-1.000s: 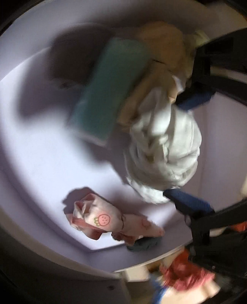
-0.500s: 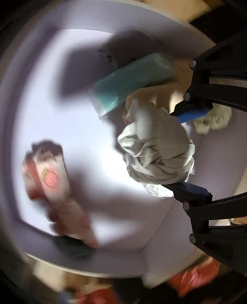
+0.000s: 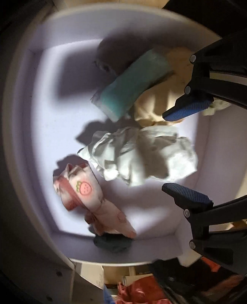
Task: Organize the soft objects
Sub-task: 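Grasp the pink strawberry-print garment with the left gripper while the right gripper holds the white garment, then lift the pink garment with the left gripper while the right gripper lifts the white garment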
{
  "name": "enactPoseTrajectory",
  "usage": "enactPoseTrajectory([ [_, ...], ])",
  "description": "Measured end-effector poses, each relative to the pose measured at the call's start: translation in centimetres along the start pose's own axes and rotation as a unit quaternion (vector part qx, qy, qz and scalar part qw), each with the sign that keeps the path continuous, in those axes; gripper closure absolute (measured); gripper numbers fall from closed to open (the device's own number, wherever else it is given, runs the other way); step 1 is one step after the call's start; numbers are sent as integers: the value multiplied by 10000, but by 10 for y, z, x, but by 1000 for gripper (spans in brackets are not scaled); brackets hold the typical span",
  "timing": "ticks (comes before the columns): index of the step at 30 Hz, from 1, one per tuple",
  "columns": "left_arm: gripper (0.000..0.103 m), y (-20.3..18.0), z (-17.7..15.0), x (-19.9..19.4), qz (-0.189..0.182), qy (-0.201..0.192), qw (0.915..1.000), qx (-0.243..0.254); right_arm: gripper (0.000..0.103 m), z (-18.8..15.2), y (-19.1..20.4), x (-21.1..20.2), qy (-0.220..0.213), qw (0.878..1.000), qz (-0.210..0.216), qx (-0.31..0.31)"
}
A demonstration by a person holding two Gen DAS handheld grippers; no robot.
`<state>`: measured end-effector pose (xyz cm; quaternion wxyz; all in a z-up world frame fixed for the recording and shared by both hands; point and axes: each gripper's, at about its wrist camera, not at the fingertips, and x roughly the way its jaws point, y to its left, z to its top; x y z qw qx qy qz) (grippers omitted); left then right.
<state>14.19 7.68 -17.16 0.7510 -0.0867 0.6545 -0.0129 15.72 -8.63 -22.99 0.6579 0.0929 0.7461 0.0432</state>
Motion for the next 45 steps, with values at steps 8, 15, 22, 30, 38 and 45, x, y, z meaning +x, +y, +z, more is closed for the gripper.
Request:
enactPoseTrajectory([
  [8, 62, -3, 5, 14, 127, 85, 9998, 87, 62, -7, 18, 29, 357, 9984, -82, -434],
  [15, 62, -38, 23, 48, 302, 225, 9955, 874, 63, -31, -10, 15, 483, 9987, -151, -39],
  [22, 62, -82, 42, 94, 948, 138, 9683, 2307, 63, -31, -19, 15, 538, 9984, 12, 171],
  [30, 61, -93, 34, 106, -76, 756, 9717, 2239, 63, -25, -35, 13, 568, 9978, 133, 330],
  [38, 59, -93, 54, 103, 294, 405, 9827, 1784, 63, -21, -39, 12, 570, 9977, 127, 337],
  [45, 59, -94, 68, 117, 494, 251, 9836, 1717, 63, -22, -42, 18, 585, 9976, 114, 350],
])
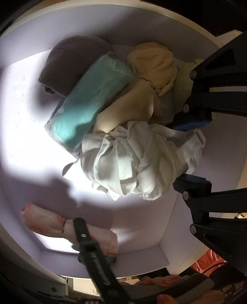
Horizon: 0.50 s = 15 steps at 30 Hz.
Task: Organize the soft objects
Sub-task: 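Lift the pink garment with the left gripper while the right gripper lifts the white garment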
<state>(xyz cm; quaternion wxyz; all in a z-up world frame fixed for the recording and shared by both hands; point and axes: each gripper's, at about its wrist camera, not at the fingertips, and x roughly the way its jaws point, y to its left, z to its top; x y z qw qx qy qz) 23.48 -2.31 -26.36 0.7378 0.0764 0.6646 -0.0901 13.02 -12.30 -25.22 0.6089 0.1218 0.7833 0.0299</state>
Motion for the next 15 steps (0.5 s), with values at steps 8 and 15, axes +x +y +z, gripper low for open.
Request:
enactPoseTrajectory([
  [8, 64, -25, 2, 6, 321, -130, 9989, 328, 63, 1, -2, 6, 0, 10000, -34, -1],
  [15, 70, -16, -32, 3, -35, 239, 9993, -275, 63, -1, -4, 4, -10, 10000, -41, 23],
])
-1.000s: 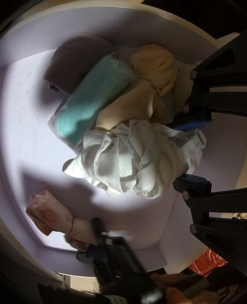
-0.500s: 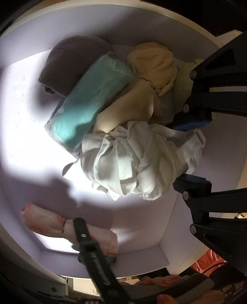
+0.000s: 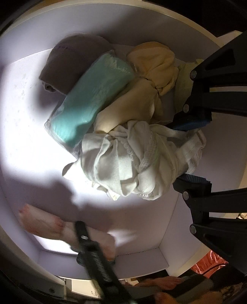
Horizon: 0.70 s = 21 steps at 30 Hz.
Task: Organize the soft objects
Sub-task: 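Lift the pink garment with the left gripper while the right gripper lifts the white garment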
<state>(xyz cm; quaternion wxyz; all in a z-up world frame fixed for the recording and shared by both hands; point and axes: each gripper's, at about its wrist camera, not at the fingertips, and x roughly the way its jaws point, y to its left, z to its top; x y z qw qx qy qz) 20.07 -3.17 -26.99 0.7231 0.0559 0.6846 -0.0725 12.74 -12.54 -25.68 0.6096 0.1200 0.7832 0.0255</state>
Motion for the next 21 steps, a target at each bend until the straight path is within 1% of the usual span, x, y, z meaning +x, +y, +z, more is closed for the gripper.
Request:
enactPoseTrajectory([
  [2, 70, 1, -15, -2, -79, 142, 9997, -194, 63, 0, 0, 0, 4, 10000, 9, 13],
  [4, 69, 2, -25, -7, -234, 98, 9987, -431, 63, 0, 1, 1, 13, 10000, -8, -6],
  [6, 65, 0, -28, -11, -241, 20, 9986, -471, 63, 0, 2, -2, 22, 10000, -20, -23],
  [7, 62, -5, -27, -15, -147, -106, 9991, -371, 62, 0, 2, -3, 23, 10000, -21, -29],
  [9, 61, -15, -24, -19, 131, -295, 9994, -135, 62, -1, 2, -4, 21, 10000, -7, -20],
  [10, 60, -18, -20, -17, 284, -360, 9989, -45, 62, -1, 2, -5, 20, 10000, 2, -15],
  [11, 57, -22, -16, -16, 361, -378, 9986, 21, 62, -1, 2, -5, 17, 10000, 10, -11],
  [14, 55, -31, -12, -1, 384, -226, 9989, 136, 62, -1, 1, -5, 25, 10000, 20, -7],
  [17, 55, -32, -10, 7, 487, -194, 9985, 140, 62, 0, 0, -5, 29, 10000, 12, -20],
  [21, 55, -29, -11, 14, 396, -54, 9992, -4, 62, 0, 0, -7, -5, 10000, 50, 1],
])
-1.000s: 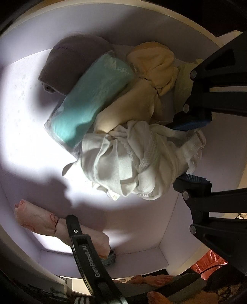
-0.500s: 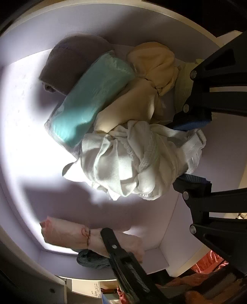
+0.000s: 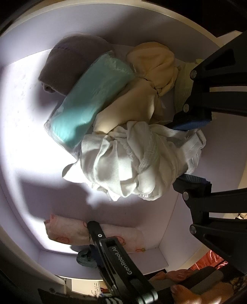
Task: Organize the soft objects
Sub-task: 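Lift the pink garment with the left gripper while the right gripper lifts the white garment, then carry the white garment into the gold box and open the right gripper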
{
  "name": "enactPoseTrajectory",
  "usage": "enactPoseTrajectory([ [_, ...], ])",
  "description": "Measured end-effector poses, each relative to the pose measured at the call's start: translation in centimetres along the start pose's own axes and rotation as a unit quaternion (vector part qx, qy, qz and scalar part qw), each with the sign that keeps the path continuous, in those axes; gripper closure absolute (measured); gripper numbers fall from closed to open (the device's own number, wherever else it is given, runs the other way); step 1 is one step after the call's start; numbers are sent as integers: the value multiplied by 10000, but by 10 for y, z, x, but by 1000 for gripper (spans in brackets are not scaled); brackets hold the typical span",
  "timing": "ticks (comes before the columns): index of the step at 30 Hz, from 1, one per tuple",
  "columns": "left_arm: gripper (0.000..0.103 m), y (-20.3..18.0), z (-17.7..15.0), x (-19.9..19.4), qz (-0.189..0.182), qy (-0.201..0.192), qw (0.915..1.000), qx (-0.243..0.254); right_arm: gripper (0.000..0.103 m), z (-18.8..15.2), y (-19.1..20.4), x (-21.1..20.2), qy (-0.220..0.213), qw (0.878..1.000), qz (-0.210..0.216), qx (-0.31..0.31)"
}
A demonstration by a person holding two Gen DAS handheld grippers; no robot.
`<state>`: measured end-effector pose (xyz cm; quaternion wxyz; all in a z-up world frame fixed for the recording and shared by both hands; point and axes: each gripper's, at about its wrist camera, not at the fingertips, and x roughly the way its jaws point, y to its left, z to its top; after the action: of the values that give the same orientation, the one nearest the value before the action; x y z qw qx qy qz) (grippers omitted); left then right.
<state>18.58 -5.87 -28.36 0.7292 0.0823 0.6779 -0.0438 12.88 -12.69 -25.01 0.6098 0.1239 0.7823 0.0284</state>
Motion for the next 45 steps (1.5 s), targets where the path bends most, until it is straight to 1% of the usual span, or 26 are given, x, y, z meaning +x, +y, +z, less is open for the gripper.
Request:
enactPoseTrajectory([
  [3, 59, 4, -4, 6, -213, 169, 9994, -222, 63, -2, 0, -10, -113, 9998, 127, 36],
  [5, 62, 3, -8, 7, -267, 214, 9991, -248, 63, -4, -1, -17, -201, 9995, 218, 75],
  [9, 65, 6, -13, 0, -402, 284, 9983, -313, 63, -10, -8, -33, -400, 9979, 456, 243],
  [13, 66, 10, -13, -12, -360, 166, 9988, -291, 63, -19, -15, -45, -540, 9955, 685, 369],
  [18, 66, 13, -32, -31, -442, 44, 9979, -466, 64, -27, -23, -55, -659, 9923, 956, 439],
  [23, 66, 21, -60, -35, -446, 27, 9974, -560, 64, -33, -30, -70, -785, 9864, 1350, 518],
  [26, 66, 15, -67, -39, -492, 11, 9971, -583, 64, -39, -31, -86, -893, 9822, 1590, 452],
  [27, 66, 21, -58, -40, -518, 12, 9969, -586, 64, -42, -30, -91, -934, 9809, 1658, 412],
  [31, 66, 16, -62, -51, -560, -29, 9974, -452, 64, -59, -26, -125, -1156, 9728, 1996, 220],
  [32, 66, 19, -66, -56, -550, -45, 9977, -402, 64, -59, -17, -130, -1216, 9714, 2031, 175],
  [37, 66, 15, -61, -49, -580, -34, 9978, -324, 64, -66, -5, -187, -1608, 9643, 2098, -159],
  [42, 66, 27, -61, -39, -661, 31, 9969, -428, 64, -60, 13, -250, -2084, 9511, 2227, -492],
  [45, 66, 34, -58, -38, -722, 43, 9963, -475, 64, -50, 26, -293, -2500, 9408, 2162, -744],
])
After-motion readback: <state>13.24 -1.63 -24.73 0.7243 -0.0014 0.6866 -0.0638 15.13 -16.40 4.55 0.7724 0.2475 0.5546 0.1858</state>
